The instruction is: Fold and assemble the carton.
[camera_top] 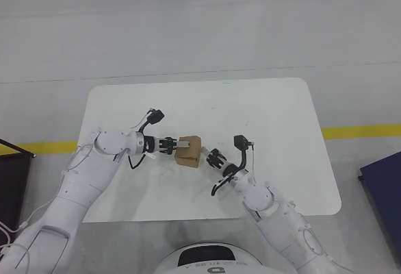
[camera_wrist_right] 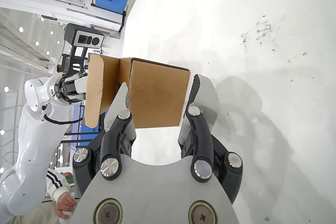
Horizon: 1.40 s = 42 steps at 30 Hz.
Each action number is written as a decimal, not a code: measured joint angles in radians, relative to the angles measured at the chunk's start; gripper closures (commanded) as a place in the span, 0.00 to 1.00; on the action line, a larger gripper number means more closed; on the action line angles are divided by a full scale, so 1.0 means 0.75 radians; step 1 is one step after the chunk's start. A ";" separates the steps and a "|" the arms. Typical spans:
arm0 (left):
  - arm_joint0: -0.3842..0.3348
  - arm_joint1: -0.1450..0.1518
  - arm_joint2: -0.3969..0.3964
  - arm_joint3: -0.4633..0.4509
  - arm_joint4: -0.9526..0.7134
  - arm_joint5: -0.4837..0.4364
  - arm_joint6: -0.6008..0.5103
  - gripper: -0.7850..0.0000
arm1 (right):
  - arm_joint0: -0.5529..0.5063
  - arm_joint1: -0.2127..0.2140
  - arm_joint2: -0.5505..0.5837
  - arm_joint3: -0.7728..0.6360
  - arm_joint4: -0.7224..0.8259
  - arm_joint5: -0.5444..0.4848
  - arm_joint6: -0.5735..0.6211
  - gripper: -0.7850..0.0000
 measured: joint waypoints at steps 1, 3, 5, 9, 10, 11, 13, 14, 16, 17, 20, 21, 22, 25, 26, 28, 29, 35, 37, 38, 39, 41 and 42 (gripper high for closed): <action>-0.001 0.000 0.000 0.001 -0.001 0.000 -0.001 0.07 | 0.002 0.000 0.003 -0.001 0.003 0.002 -0.011 0.47; -0.003 0.000 0.001 0.004 -0.002 -0.001 -0.001 0.07 | 0.003 -0.001 0.013 -0.007 0.018 -0.002 -0.037 0.45; -0.005 0.000 0.001 0.007 -0.004 -0.003 -0.004 0.08 | 0.000 -0.001 0.019 -0.015 0.030 -0.021 -0.037 0.45; -0.014 0.001 0.002 0.019 -0.009 -0.006 -0.012 0.08 | -0.010 0.003 0.020 -0.037 0.019 -0.047 -0.011 0.45; -0.016 0.000 0.003 0.021 -0.010 -0.006 -0.014 0.08 | -0.010 0.003 0.017 -0.040 0.016 -0.045 -0.005 0.45; -0.018 0.000 0.003 0.023 -0.012 -0.005 -0.016 0.09 | -0.009 0.003 0.013 -0.041 0.013 -0.041 0.001 0.45; -0.022 0.000 0.005 0.027 -0.015 -0.006 -0.019 0.10 | -0.003 0.003 0.004 -0.041 0.005 -0.030 0.012 0.45; -0.024 -0.001 0.006 0.028 -0.016 -0.006 -0.021 0.10 | 0.001 0.002 0.001 -0.040 0.003 -0.026 0.015 0.45; -0.028 -0.001 0.008 0.032 -0.018 -0.007 -0.024 0.13 | 0.008 0.001 -0.005 -0.038 0.003 -0.020 0.019 0.45; -0.029 -0.001 0.008 0.034 -0.019 -0.007 -0.025 0.14 | 0.010 0.000 -0.006 -0.037 0.002 -0.018 0.019 0.46; -0.033 -0.002 0.011 0.039 -0.023 -0.006 -0.030 0.16 | 0.016 0.000 -0.011 -0.037 -0.001 -0.008 0.021 0.47; -0.034 -0.002 0.012 0.041 -0.026 -0.006 -0.031 0.16 | 0.018 -0.001 -0.009 -0.038 -0.001 -0.001 0.015 0.49; -0.035 -0.002 0.013 0.042 -0.027 -0.006 -0.032 0.15 | 0.018 -0.001 -0.007 -0.039 -0.001 0.005 0.006 0.49; -0.039 -0.003 0.015 0.047 -0.030 -0.008 -0.033 0.15 | 0.011 0.001 0.010 -0.052 0.009 0.005 -0.008 0.51; -0.039 -0.003 0.016 0.049 -0.032 -0.009 -0.033 0.14 | 0.005 0.002 0.016 -0.059 0.013 -0.002 -0.007 0.51; -0.041 -0.004 0.018 0.052 -0.035 -0.010 -0.034 0.12 | -0.014 0.007 0.032 -0.082 0.026 -0.024 0.002 0.52; -0.042 -0.004 0.019 0.053 -0.035 -0.011 -0.034 0.07 | -0.024 0.009 0.038 -0.092 0.033 -0.034 0.009 0.52; -0.048 -0.006 0.028 0.054 -0.038 -0.010 -0.033 0.11 | -0.062 0.019 0.054 -0.135 0.011 -0.039 0.060 0.50; -0.051 -0.007 0.031 0.054 -0.039 -0.009 -0.033 0.13 | -0.056 0.019 0.044 -0.133 -0.006 -0.019 0.071 0.50; -0.051 -0.008 0.033 0.053 -0.040 -0.009 -0.032 0.14 | -0.052 0.019 0.038 -0.129 -0.012 -0.012 0.074 0.50; -0.052 -0.009 0.034 0.053 -0.041 -0.009 -0.029 0.14 | -0.044 0.017 0.029 -0.122 -0.016 -0.003 0.078 0.51; -0.052 -0.009 0.036 0.054 -0.043 -0.009 -0.027 0.16 | -0.031 0.016 0.018 -0.111 -0.022 0.007 0.084 0.51; -0.053 -0.010 0.037 0.055 -0.045 -0.009 -0.027 0.16 | -0.022 0.014 0.010 -0.104 -0.025 0.011 0.088 0.50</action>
